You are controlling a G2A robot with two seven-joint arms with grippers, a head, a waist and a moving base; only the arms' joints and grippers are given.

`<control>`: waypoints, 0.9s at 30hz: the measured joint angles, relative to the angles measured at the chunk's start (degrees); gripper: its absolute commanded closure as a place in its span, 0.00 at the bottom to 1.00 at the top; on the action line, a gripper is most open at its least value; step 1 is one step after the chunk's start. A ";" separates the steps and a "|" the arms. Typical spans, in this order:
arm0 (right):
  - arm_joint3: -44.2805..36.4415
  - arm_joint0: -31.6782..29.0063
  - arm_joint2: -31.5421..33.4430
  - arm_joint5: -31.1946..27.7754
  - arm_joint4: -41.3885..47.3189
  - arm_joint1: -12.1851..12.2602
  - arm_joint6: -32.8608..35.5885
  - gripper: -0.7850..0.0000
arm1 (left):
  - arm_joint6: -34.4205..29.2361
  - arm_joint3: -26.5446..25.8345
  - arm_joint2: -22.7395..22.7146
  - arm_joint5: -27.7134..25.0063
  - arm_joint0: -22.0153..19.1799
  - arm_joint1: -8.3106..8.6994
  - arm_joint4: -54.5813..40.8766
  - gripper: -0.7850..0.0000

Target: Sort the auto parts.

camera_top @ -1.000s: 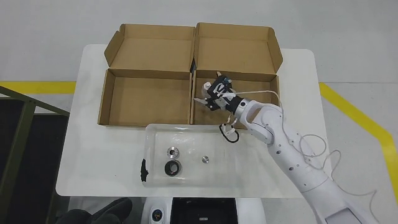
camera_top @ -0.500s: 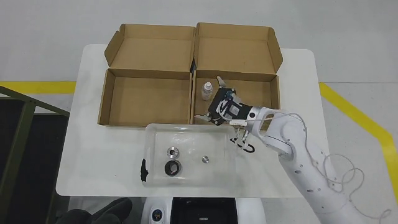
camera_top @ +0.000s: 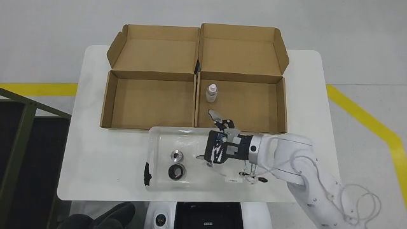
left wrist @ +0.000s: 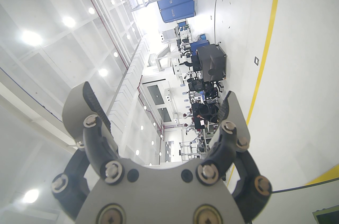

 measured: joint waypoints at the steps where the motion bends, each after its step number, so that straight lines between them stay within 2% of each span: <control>1: -0.42 -0.53 -0.62 -0.43 -0.85 0.09 0.74 0.00 | 0.00 0.00 0.00 0.00 0.00 0.00 0.00 0.00; 10: 0.42 -1.60 -4.60 -2.48 -4.36 0.44 5.84 0.00 | 0.00 0.00 0.00 0.00 0.00 0.00 0.00 0.00; 27: 1.94 -0.68 -7.48 -3.32 -8.09 0.96 13.57 0.00 | 0.00 0.00 0.00 0.00 0.00 0.00 0.00 0.00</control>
